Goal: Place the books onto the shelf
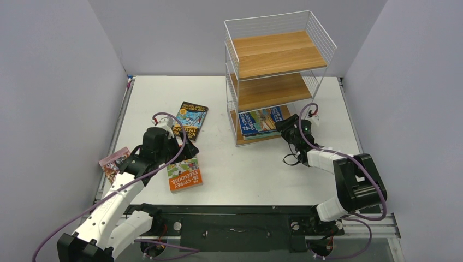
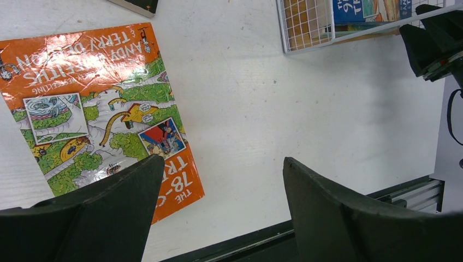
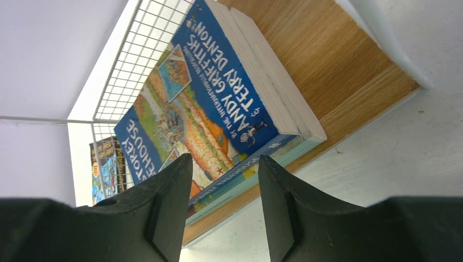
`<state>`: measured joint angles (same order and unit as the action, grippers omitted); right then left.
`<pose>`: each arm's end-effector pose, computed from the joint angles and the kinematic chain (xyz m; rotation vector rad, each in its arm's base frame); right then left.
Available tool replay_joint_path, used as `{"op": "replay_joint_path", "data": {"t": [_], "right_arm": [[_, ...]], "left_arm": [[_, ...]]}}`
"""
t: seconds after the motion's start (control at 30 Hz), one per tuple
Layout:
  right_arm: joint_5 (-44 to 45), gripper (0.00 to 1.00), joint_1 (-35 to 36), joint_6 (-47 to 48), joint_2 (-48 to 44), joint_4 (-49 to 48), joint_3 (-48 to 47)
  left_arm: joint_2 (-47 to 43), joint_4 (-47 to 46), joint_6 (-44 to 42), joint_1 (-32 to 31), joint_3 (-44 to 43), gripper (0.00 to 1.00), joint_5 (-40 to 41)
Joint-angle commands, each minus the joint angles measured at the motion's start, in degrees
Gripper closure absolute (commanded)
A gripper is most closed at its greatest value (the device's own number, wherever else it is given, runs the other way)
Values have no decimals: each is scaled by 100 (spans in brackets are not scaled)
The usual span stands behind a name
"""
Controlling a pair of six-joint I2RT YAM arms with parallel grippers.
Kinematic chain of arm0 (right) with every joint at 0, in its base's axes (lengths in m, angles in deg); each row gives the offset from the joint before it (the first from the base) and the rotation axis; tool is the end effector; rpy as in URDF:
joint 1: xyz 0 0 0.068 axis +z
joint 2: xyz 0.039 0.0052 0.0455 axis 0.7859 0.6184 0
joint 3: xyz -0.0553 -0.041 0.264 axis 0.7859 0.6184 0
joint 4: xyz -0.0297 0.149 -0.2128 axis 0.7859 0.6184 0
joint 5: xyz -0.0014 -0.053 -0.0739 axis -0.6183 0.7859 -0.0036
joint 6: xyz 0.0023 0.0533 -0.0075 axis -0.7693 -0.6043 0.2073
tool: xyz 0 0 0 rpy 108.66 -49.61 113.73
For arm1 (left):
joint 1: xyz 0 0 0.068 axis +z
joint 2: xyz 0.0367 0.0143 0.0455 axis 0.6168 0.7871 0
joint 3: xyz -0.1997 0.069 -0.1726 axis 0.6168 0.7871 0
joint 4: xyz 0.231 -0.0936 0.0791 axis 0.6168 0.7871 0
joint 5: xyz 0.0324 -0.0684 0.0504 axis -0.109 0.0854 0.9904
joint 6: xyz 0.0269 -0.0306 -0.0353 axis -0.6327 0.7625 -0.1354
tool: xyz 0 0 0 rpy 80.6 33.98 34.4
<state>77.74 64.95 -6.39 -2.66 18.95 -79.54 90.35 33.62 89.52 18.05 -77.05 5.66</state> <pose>0.2885 0.0676 0.1651 0.8030 1.9674 0.7662 0.1725 -0.0672 0.2674 -0.2518 2.3134 -0.6338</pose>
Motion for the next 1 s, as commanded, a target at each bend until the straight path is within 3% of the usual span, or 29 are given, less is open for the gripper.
{"op": "replay_joint_path", "data": {"t": [0.0, 0.23, 0.4, 0.57, 0.73, 0.87, 0.97], "right_arm": [[81, 56, 168, 149, -565, -9, 75], [79, 56, 1155, -9, -604, -32, 9], [-227, 56, 1304, -450, -249, -513, -4], [-529, 61, 1353, -635, -63, -725, -1], [-369, 60, 1357, -357, -664, -79, 255], [-184, 58, 1360, -17, -1344, 691, 528], [-27, 56, 1355, 152, -1813, 1186, 737]], "left_arm": [[37, -251, -30, 35, -46, 22, -12], [125, -367, 80, 34, -25, 22, -77], [103, -154, 101, 41, -67, 22, 171], [270, 661, 674, 184, -151, 25, 1182], [589, 1468, 1130, 485, -250, 26, 1919], [727, 1509, 970, 704, -182, 13, 2166], [956, 1027, 689, 893, 3, 8, 1609]]}}
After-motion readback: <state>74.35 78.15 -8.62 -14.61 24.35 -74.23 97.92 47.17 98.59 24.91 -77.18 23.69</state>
